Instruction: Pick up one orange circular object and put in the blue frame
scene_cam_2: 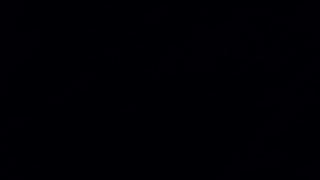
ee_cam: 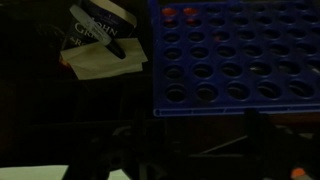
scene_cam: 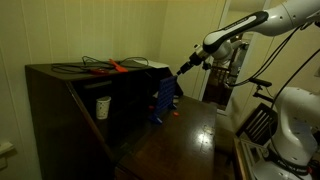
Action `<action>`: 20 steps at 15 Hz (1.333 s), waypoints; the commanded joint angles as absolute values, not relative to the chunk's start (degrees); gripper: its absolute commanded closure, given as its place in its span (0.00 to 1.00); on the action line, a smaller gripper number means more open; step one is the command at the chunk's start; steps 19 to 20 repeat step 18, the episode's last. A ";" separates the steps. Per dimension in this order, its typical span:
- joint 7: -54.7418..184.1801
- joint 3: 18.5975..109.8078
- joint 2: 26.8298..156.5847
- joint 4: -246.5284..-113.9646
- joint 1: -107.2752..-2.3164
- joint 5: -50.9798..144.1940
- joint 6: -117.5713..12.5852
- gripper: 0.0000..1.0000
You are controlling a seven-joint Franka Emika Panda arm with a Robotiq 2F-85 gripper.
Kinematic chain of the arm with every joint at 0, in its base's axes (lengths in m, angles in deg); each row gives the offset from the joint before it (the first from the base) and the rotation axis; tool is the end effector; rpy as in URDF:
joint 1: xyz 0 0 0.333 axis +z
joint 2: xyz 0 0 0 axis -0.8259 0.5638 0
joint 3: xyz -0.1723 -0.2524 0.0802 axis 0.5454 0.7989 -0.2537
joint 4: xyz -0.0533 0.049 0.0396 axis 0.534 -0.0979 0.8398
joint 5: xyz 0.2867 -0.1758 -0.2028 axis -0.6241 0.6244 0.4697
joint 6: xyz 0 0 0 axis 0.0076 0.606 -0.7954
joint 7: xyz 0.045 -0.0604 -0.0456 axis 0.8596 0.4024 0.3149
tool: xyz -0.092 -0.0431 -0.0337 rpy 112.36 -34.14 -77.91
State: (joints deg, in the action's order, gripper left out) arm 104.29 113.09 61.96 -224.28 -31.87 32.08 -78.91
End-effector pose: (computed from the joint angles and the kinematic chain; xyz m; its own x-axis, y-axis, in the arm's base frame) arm 0.4445 -0.2723 0.4368 0.8056 -0.0890 0.5858 -0.1103 -0.9939 0.0007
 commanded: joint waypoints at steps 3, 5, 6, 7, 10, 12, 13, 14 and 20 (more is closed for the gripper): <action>96.50 98.96 59.28 -222.00 -49.77 41.10 -63.81 0.00; 95.39 93.64 57.75 -222.02 -55.40 43.68 -58.53 0.00; 95.15 91.28 56.87 -222.30 -57.73 44.53 -56.27 0.00; 95.41 89.30 56.07 -222.71 -59.66 44.79 -54.27 0.00; 95.51 84.55 54.25 -222.91 -63.85 45.02 -48.97 0.00; 95.68 82.76 53.36 -223.02 -65.41 45.15 -46.51 0.00; 95.53 82.08 52.93 -223.20 -66.04 45.32 -45.53 0.00; 96.20 81.86 52.74 -223.12 -66.26 44.95 -44.31 0.00; 97.10 82.02 54.33 -222.30 -66.04 43.09 -45.31 0.00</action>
